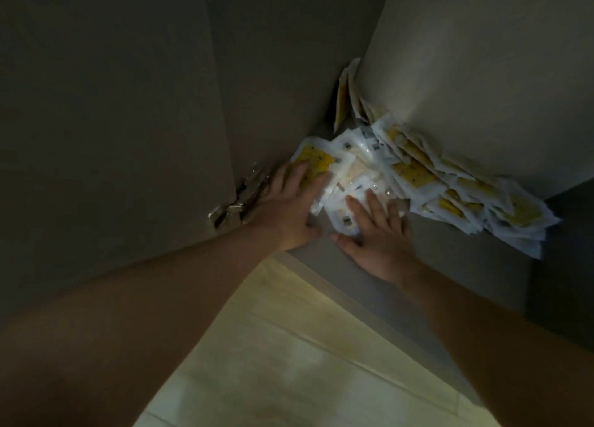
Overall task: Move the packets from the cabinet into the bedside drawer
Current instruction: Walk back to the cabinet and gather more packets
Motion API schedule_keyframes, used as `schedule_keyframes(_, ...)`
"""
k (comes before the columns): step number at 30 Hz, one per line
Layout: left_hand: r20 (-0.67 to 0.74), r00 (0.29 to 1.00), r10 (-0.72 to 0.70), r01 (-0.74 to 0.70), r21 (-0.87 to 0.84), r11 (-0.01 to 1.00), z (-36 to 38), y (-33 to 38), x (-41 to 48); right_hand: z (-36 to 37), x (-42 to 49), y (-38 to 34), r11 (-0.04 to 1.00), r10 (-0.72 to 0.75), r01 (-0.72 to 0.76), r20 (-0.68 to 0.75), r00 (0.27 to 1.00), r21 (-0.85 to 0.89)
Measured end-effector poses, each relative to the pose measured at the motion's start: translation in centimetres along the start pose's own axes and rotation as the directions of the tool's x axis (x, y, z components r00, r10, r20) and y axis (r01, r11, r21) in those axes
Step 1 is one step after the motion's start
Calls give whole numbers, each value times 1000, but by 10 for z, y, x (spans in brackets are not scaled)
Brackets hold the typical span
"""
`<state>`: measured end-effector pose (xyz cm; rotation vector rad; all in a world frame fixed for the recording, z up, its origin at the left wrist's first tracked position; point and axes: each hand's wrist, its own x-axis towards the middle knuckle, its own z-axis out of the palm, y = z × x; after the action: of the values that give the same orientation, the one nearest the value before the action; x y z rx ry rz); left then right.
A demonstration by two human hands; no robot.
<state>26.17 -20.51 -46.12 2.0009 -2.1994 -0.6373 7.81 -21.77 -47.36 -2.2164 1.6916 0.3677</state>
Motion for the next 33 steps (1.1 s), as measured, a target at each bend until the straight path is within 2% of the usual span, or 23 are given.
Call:
schedule_keyframes(2,76,995,70,-73,38,997,-6,-3,11,2,-10,-3,999,-29,29,-38,999,13)
schedule_keyframes(4,114,991,74,-85,97,992,-5,-5,18,6,-15,-5,999,-52,52,-69,996,5)
schedule_keyframes(7,72,997,42,-52,144,988,15,-1,-1,22,-33,3,996,-85,84,-100,991,-6)
schedule_keyframes(9,59,994,88,-95,127,987,32,9,-18,34,-48,17,992,-130,128,-199,971,-22)
schedule_keyframes(12,-127,959,254,-221,226,949,46,10,-34,44,-59,34,983,-179,184,-391,903,-24)
schedule_keyframes(16,-447,825,346,-261,242,935,64,-3,-50,56,-70,20,962,-166,260,-577,800,84)
schedule_keyframes(19,-500,785,367,-285,234,930,63,-2,-53,64,-74,11,948,-113,279,-660,743,152)
schedule_keyframes(23,-452,823,345,-269,225,936,56,14,-58,62,-83,2,915,-95,337,-695,713,221)
schedule_keyframes(26,-406,823,398,-316,255,914,47,21,-60,53,-90,-7,883,-115,381,-662,740,273)
schedule_keyframes(28,-365,826,430,-364,237,901,40,17,-57,46,-91,-7,853,-78,384,-641,764,353)
schedule_keyframes(30,-322,862,392,-383,94,919,29,14,-55,39,-95,-3,809,0,374,-636,772,453)
schedule_keyframes(33,-300,937,179,-226,-130,965,16,18,-48,30,-98,8,761,152,299,-607,780,576)
